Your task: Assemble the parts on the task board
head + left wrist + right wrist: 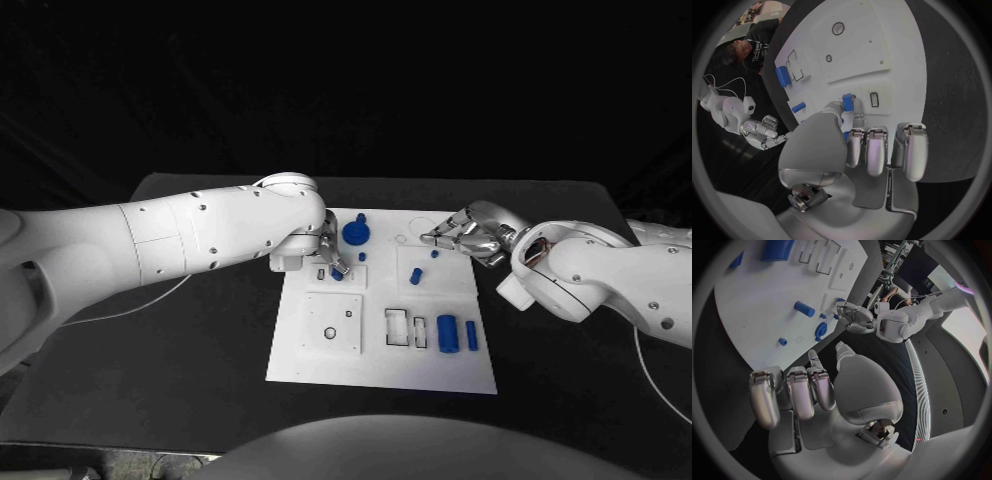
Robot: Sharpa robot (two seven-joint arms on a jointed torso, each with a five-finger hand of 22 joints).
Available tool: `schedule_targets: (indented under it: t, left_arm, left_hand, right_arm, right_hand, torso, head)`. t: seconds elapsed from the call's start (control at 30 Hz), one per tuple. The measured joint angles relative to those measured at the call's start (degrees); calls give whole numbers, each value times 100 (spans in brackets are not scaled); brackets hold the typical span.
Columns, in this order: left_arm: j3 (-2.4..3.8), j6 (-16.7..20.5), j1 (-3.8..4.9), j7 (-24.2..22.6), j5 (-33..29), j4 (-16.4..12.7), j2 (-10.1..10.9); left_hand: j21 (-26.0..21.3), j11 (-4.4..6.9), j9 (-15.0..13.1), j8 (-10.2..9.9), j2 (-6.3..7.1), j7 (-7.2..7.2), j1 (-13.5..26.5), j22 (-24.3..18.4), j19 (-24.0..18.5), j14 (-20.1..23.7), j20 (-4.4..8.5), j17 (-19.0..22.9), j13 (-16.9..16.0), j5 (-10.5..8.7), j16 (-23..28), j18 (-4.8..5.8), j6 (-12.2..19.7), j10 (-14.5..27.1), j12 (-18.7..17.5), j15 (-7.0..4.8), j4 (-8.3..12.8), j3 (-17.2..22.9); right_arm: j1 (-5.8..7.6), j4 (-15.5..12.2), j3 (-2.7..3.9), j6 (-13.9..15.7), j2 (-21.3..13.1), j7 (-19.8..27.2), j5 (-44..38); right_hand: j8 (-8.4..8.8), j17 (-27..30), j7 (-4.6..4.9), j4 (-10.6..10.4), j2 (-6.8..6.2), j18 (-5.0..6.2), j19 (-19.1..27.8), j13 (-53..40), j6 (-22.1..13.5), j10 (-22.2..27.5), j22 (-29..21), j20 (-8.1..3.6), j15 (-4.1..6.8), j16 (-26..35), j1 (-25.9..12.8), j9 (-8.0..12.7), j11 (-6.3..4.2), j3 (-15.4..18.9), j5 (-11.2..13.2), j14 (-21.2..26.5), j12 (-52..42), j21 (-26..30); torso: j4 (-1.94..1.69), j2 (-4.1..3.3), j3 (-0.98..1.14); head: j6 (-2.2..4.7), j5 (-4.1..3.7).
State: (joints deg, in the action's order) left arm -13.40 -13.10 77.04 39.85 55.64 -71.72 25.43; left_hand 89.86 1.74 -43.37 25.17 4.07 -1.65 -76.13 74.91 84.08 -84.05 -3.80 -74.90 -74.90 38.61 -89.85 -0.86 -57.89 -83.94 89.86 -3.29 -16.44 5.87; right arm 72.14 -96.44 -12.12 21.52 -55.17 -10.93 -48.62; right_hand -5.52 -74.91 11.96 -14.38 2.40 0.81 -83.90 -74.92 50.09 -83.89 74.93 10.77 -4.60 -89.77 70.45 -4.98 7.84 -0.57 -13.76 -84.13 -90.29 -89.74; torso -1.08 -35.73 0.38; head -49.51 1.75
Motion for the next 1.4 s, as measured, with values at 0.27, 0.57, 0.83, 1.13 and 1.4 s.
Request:
schedule_targets:
  t: [0.27, 0.57, 0.83, 1.13, 1.4]
  left_arm:
    - [-2, -4, -27, 2, 48, 38, -23]
    - [-3, -1, -31, 4, 90, 44, -26]
    - [-3, 3, -32, 5, 125, 39, -12]
    - [1, 26, -32, 6, 129, 61, 14]
    - [3, 44, -30, 6, 89, 163, -10]
  left_hand:
    - [0, 0, -4, -15, -10, -7, -9, 0, 0, 0, 0, 0, -4, -14, 0, 0, -7, 0, 0, 0, 0, 0]
    - [0, 0, -3, -28, -15, -8, -15, 0, 0, 0, 0, -5, -4, -18, 0, 0, -8, 0, 0, 0, -16, 15]
    - [0, 0, -3, -38, -15, -8, -15, 0, 0, 0, 0, -4, -3, -19, 0, 0, -8, 0, 0, 0, -18, 14]
    - [0, 0, -14, -47, -14, -8, -14, 0, 0, 0, 0, -3, -3, -20, 0, 0, -9, 0, 0, 0, -23, 7]
    - [0, 0, -14, -48, -14, -8, -14, 0, 0, 0, 0, -3, -2, -25, 0, 0, -10, 0, 0, 0, -26, 4]
  right_arm:
    - [-1, 1, 0, -4, 4, 0, 0]
    - [-2, 3, 0, -11, -4, -4, 0]
    - [-3, 6, 0, -16, -4, -11, 0]
    - [-4, 7, 0, -14, -8, -21, -2]
    - [-5, -2, 0, -11, -10, -26, -4]
  right_hand:
    - [0, 0, 0, 0, 0, 0, 0, 0, 0, 0, -1, 0, 0, 0, 0, 0, 0, 0, 0, 0, 0, 0]
    - [0, 1, 0, 16, 0, 0, 0, 0, 0, 0, -1, 0, 0, 0, 0, 0, 0, 16, 0, 0, 0, 0]
    - [0, 1, 0, 16, 0, 0, 0, 0, 0, 0, -2, 0, 0, 0, 0, 0, 0, 16, 0, 0, 0, 0]
    - [0, 1, 0, 16, 0, 0, 0, 0, 0, 0, -2, 0, 0, 0, 0, 0, 0, 16, 1, 0, 0, 0]
    - [0, 1, 0, 16, 0, 0, 0, 0, 0, 0, -2, 0, 0, 0, 0, 0, 0, 16, 0, 0, 0, 0]
  torso:
    - [2, 1, -1]
    - [5, 2, -1]
    - [4, 2, -1]
    - [6, 1, -2]
    - [2, 1, 0]
  head:
    - [-2, 5]
    - [-4, 3]
    - [-14, -2]
    - [-25, -7]
    - [-36, 1]
